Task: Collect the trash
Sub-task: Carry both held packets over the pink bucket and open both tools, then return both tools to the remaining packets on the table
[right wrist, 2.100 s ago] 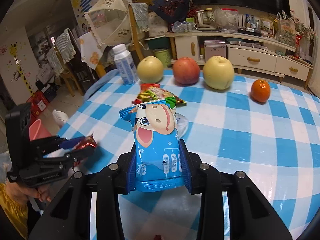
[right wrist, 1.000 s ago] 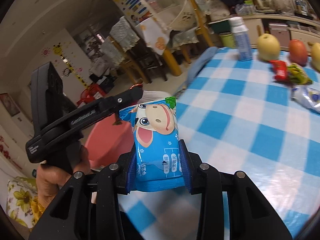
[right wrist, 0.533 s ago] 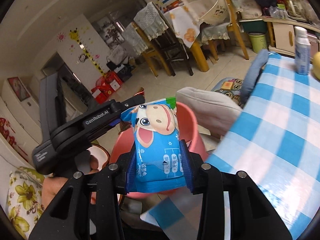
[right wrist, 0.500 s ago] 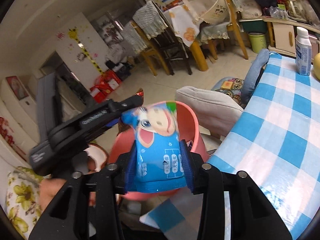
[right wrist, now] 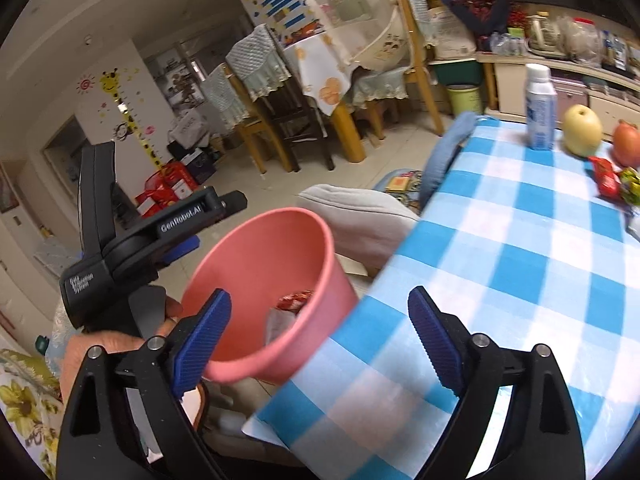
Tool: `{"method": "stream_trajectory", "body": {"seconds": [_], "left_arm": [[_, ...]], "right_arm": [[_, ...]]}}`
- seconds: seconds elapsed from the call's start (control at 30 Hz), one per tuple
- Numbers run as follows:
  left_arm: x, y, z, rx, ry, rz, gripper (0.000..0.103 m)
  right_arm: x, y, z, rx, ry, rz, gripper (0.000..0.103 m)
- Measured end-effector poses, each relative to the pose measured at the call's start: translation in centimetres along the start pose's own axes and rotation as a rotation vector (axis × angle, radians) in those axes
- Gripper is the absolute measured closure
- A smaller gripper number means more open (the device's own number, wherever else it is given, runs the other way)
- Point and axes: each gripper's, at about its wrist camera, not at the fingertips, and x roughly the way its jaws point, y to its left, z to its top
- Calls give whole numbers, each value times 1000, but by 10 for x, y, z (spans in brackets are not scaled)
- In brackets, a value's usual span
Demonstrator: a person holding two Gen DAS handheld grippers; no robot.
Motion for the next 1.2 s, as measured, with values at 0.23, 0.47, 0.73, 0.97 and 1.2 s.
{"method": "stream_trajectory", "body": {"seconds": [0.23,0.47,0.73,0.97,1.2], "left_arm": [[3,-27,-7,52,8,-33,8],[7,-61,-16,151,35,-25,8],[5,-95,-27,244,28,-44,8],[4,-122,-36,317,31,-52,8],[1,-142,-44,369,27,-61,8]], "right_arm": [[-24,-19,-14,1,-12,-73,9],[-43,-44,-24,27,-23,-106,9],[-60,-61,-28,30,-41,-137,9],[-72,-73,-31,31,-53,-142,8],[-84,-80,-33,10,-72,-146,8]]}}
